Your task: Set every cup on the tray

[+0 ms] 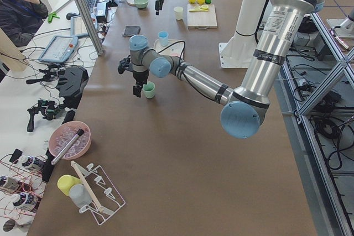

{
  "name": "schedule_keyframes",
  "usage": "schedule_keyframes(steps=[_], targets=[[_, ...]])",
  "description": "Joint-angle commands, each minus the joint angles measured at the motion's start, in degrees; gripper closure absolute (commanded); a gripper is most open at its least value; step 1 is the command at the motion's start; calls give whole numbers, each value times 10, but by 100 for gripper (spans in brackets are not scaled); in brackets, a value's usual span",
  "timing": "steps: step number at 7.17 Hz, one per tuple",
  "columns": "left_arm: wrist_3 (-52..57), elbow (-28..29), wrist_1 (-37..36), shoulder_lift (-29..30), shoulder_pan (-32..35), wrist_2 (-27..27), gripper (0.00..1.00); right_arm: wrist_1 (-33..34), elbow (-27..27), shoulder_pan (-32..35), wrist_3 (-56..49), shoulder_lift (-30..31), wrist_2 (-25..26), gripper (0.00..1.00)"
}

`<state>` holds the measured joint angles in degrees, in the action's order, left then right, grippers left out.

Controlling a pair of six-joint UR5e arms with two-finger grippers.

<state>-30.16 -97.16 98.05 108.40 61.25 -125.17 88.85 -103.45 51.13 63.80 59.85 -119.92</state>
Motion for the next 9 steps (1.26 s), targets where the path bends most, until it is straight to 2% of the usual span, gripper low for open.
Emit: schedule_keyframes(steps=[1,2,3,4,5,6,7,8,9], targets=[[-75,40,90,1,-45,2,3,24,-65,68,-101,83,-42,0],[-87,62,118,4,-51,2,3,24,-75,103,-158,117,-66,0],[-87,83,121,20,-51,4,10,22,-76,123,-201,145,-72,0],[-86,96,121,29,-51,4,30,21,-81,129,-232,165,-73,0],[-86,108,122,36,-54,5,46,18,-82,138,-257,182,-74,0],[-86,110,122,40,-64,5,48,16,-81,146,-284,198,-80,0],[-87,111,125,43,-70,5,56,15,-82,157,-314,216,-81,0],[-86,111,128,43,-72,5,83,14,-81,170,-338,234,-92,0],[-89,106,128,45,-72,5,100,14,-81,191,-376,250,-108,0]])
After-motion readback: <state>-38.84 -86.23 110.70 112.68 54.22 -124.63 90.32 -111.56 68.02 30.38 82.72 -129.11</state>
